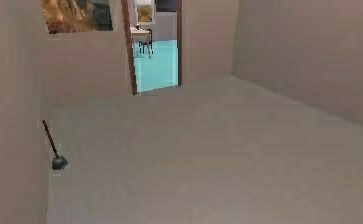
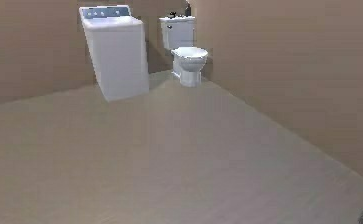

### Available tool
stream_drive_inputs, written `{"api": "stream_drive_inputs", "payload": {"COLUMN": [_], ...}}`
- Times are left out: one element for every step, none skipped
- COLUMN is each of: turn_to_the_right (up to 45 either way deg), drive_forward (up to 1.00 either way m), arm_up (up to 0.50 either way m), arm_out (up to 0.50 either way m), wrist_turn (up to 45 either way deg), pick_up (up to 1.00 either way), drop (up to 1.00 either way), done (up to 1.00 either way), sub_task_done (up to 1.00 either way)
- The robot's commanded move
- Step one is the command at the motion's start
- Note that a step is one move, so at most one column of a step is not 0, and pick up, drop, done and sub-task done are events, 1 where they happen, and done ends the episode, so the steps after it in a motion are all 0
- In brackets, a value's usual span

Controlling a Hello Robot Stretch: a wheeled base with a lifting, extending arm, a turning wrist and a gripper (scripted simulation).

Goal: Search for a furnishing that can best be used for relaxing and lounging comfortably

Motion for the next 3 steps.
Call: {"api": "stream_drive_inputs", "payload": {"turn_to_the_right": [45.0,15.0,0.0], "drive_forward": [0.0,0.0,0.4], "arm_up": [0.0,0.0,0.0], "arm_out": [0.0,0.0,0.0], "wrist_turn": [0.0,0.0,0.0], "pick_up": [0.0,0.0,0.0], "drop": [0.0,0.0,0.0], "done": [0.0,0.0,0.0], "sub_task_done": [0.0,0.0,0.0]}}
